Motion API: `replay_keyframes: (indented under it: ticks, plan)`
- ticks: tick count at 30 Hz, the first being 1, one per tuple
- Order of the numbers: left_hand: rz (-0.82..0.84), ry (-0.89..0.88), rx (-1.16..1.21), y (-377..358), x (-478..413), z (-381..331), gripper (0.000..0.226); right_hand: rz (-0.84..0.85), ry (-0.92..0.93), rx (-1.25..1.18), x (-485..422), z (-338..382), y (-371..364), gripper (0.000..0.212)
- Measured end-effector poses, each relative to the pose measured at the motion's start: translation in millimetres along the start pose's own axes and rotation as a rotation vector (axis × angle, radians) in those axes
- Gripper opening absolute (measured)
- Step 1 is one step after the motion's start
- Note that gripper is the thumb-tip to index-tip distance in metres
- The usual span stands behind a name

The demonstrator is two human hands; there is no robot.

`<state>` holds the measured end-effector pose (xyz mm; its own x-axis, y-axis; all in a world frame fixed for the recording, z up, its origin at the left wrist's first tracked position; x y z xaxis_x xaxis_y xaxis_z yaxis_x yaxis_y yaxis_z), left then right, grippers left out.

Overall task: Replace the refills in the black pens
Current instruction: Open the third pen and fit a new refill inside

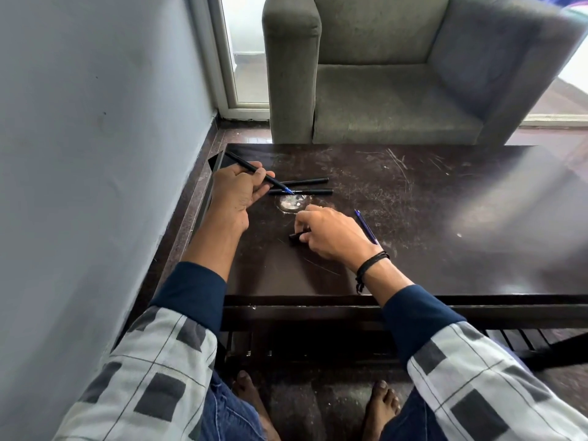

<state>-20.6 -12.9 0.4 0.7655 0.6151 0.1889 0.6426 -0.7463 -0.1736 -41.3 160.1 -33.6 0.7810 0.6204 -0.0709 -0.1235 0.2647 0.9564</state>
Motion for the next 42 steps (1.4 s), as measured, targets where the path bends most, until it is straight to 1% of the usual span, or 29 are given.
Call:
replay_keyframes:
  ticks: [2,4,6,8,13,20,32,39,42]
  plan:
    - [0.003,0.005,-0.006,-1.0,0.9,0.0,0.013,-0.04,-0.147,-0.154,-3.3,-3.8,2.8,0.007]
    - [0.009,0.006,-0.013,-1.6,1.4,0.0,0.014,-0.115,-0.292,-0.367,-6.4,-10.4,7.6,0.009]
    - [0.011,0.003,-0.023,-1.4,0.8,0.4,0.015,-0.168,-0.369,-0.512,-7.8,-15.9,11.5,0.013]
    - [0.015,0.003,-0.028,-1.7,0.0,1.0,0.015,-0.184,-0.385,-0.561,-8.0,-17.6,13.2,0.016]
    - [0.043,0.0,-0.051,-5.4,1.2,4.5,0.016,-0.204,-0.364,-0.569,-7.2,-13.1,11.7,0.016]
    - [0.059,0.003,-0.062,-7.6,3.3,4.9,0.016,-0.218,-0.383,-0.551,-5.2,-13.8,13.6,0.012]
    - [0.047,0.006,-0.077,-7.1,3.7,3.2,0.016,-0.203,-0.41,-0.495,-3.2,-14.9,15.8,0.008]
    - [0.144,0.007,-0.113,-15.2,11.9,8.7,0.015,-0.262,-0.367,-0.529,-3.7,-9.2,17.2,0.008]
    - [0.153,0.007,-0.144,-19.3,15.8,12.7,0.013,-0.294,-0.359,-0.527,-3.2,-9.1,18.7,0.009]
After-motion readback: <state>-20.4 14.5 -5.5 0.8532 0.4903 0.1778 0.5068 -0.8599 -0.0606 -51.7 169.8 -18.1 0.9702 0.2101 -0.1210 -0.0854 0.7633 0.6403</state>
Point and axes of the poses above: each hand's wrist, its own x-axis away from the middle knuckle, its own y-axis out of the back of the hand, z = x × y, the point moved 2 cm from there along -x, towards the middle knuckle, and after that the axes turned 5 degrees about -z, right-handed, at the moved point
